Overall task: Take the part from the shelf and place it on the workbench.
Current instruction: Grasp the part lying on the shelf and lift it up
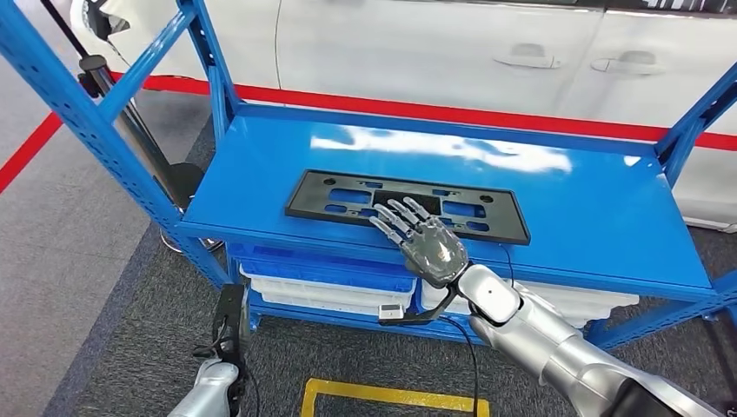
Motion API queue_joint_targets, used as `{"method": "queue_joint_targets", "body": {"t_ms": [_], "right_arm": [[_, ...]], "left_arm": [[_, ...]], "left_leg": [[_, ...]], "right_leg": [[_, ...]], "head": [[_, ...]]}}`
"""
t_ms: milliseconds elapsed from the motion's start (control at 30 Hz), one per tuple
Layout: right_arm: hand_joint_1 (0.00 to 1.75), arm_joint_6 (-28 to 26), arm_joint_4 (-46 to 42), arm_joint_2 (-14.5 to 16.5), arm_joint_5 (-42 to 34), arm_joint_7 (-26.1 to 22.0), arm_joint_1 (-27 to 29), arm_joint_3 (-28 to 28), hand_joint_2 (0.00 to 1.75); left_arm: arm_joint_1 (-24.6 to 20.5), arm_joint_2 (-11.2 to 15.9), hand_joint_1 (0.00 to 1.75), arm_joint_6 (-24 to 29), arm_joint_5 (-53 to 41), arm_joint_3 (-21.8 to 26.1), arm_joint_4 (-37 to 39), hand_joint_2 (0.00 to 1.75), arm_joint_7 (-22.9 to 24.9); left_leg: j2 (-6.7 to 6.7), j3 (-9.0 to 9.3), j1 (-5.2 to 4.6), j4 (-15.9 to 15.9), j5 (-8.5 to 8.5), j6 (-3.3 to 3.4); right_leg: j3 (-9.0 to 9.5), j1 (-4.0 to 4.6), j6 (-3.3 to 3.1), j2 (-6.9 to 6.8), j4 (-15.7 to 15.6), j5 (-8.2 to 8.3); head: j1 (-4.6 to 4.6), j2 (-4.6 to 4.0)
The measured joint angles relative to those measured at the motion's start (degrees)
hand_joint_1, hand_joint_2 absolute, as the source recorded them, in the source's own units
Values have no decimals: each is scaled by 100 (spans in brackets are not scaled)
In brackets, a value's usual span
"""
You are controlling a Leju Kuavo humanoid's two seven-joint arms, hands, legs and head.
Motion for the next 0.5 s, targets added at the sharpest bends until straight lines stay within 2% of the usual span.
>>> {"method": "queue_joint_targets", "body": {"t_ms": [33,100,133,167,200,233,267,333,367,433,500], "right_arm": [[0,-1,9,-13,-11,0,0,-5,175],[0,0,33,-54,-37,-1,2,-5,175],[0,1,42,-76,-49,-2,10,-3,175],[0,1,48,-86,-63,-3,19,-2,175],[0,1,50,-92,-78,-4,25,0,175],[0,0,50,-94,-98,-5,26,1,175],[0,0,51,-94,-121,-5,25,1,175],[0,0,51,-94,-165,-6,13,1,175],[0,-1,51,-94,-183,-5,8,1,175],[0,-1,51,-94,-224,-3,0,1,175],[0,-2,51,-92,-292,1,-9,-1,175]], "left_arm": [[-13,1,0,2,-1,0,0,0,3],[-10,1,0,4,1,0,2,0,18],[12,3,0,4,3,0,5,0,28],[39,7,0,2,4,0,9,0,39],[60,11,0,-3,4,-1,14,0,50],[69,17,0,-9,-1,-2,17,0,65],[70,23,0,-20,-11,-5,19,0,82],[64,33,0,-44,-41,-16,20,0,117],[68,39,0,-56,-52,-23,20,0,135],[85,53,0,-77,-70,-40,22,0,189],[86,66,0,-97,-101,-69,24,0,262]], "left_leg": [[16,-97,-5,208,-114,-27],[52,-475,-7,877,-394,-64],[66,-672,-7,1183,-477,-77],[76,-796,-7,1329,-457,-87],[82,-820,-6,1271,-327,-93],[81,-746,-6,1020,-112,-94],[49,-612,-5,649,129,-84],[-22,-381,-13,75,409,-41],[-49,-334,-19,-42,444,-9],[-34,-322,-44,-63,435,56],[-20,-302,-25,-93,441,121]], "right_leg": [[55,-10,-13,-16,-49,-5],[127,12,-52,-42,-73,-47],[153,23,-66,-48,-68,-74],[180,29,-68,-46,-58,-103],[207,31,-63,-41,-43,-134],[236,30,-52,-36,-21,-170],[258,26,-33,-33,6,-210],[278,43,12,-13,68,-280],[276,53,32,3,91,-302],[274,60,66,25,103,-319],[273,46,99,28,111,-349]], "head": [[0,0],[1,0],[2,0],[1,0],[1,0],[1,0],[1,0],[2,0],[2,0],[2,0],[1,0]]}}
